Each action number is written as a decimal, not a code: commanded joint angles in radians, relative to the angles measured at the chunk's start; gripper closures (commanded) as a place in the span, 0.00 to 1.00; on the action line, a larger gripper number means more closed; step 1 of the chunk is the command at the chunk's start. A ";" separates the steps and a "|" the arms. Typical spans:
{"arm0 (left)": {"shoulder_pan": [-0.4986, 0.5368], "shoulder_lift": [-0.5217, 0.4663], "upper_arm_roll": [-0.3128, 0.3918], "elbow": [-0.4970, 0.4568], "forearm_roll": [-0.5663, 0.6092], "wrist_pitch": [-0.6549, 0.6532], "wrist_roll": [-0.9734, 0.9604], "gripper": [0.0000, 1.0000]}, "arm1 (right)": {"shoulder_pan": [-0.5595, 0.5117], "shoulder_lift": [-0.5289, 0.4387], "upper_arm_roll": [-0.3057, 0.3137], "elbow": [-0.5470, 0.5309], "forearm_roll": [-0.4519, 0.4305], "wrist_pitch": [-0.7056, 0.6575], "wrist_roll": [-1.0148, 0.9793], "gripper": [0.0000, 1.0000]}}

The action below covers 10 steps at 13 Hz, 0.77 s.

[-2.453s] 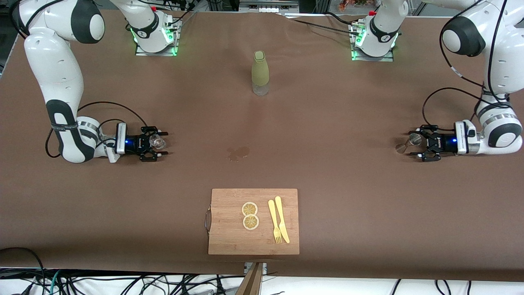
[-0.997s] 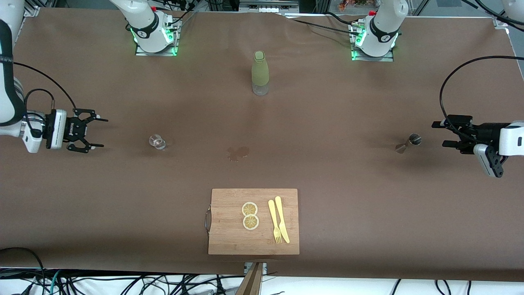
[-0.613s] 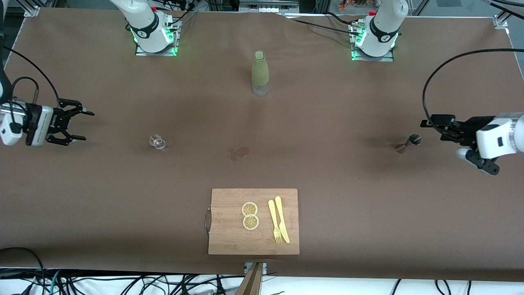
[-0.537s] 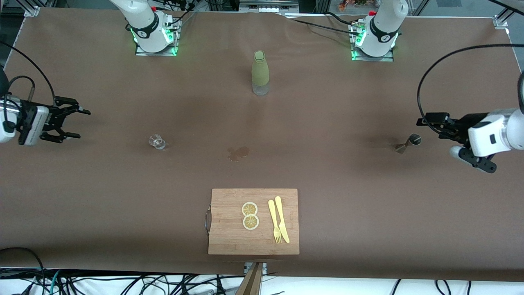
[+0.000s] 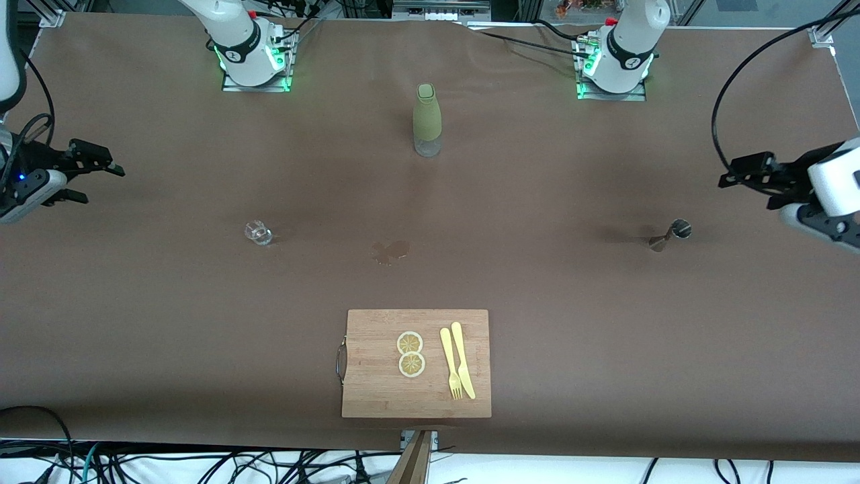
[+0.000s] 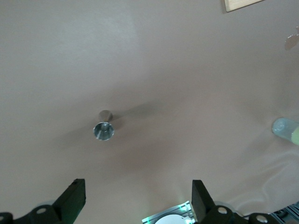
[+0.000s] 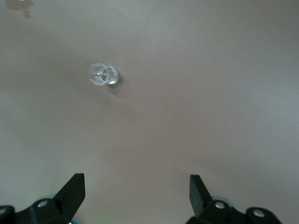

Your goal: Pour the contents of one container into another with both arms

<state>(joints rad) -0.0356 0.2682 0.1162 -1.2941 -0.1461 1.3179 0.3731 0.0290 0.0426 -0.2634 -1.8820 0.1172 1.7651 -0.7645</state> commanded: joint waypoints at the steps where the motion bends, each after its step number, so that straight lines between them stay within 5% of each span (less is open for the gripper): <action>1: 0.002 -0.041 -0.007 0.001 0.030 0.001 -0.087 0.00 | 0.000 -0.050 0.061 0.026 -0.070 -0.022 0.257 0.01; 7: 0.002 -0.096 -0.047 -0.014 0.042 -0.067 -0.327 0.00 | 0.089 -0.017 0.090 0.303 -0.088 -0.260 0.600 0.01; 10: 0.006 -0.096 -0.049 -0.039 0.043 -0.072 -0.468 0.00 | 0.094 -0.017 0.090 0.334 -0.109 -0.283 0.712 0.01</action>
<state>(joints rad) -0.0322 0.1918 0.0805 -1.3066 -0.1403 1.2507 -0.0057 0.1203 0.0041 -0.1696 -1.5881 0.0290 1.5081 -0.1149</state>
